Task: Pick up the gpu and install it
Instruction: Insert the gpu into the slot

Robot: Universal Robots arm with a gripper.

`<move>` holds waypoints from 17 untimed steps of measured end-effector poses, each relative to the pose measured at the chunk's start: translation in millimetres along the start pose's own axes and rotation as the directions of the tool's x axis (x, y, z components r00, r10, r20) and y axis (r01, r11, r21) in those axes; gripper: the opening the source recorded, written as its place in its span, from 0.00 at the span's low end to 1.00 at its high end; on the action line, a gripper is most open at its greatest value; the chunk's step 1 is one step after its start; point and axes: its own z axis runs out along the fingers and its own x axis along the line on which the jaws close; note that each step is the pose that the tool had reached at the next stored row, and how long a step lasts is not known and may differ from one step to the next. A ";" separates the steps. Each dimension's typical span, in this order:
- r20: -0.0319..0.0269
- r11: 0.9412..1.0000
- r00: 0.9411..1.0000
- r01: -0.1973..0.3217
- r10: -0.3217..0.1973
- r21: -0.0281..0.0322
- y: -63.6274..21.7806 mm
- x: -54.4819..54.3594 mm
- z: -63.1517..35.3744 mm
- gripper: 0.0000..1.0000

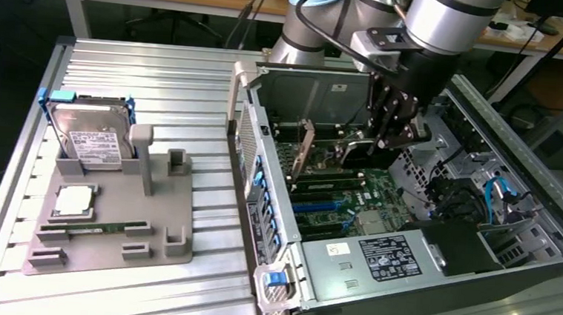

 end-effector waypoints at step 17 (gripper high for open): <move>-0.002 1.000 1.000 -0.024 0.024 -0.003 1.1 0.1 16.8 0.27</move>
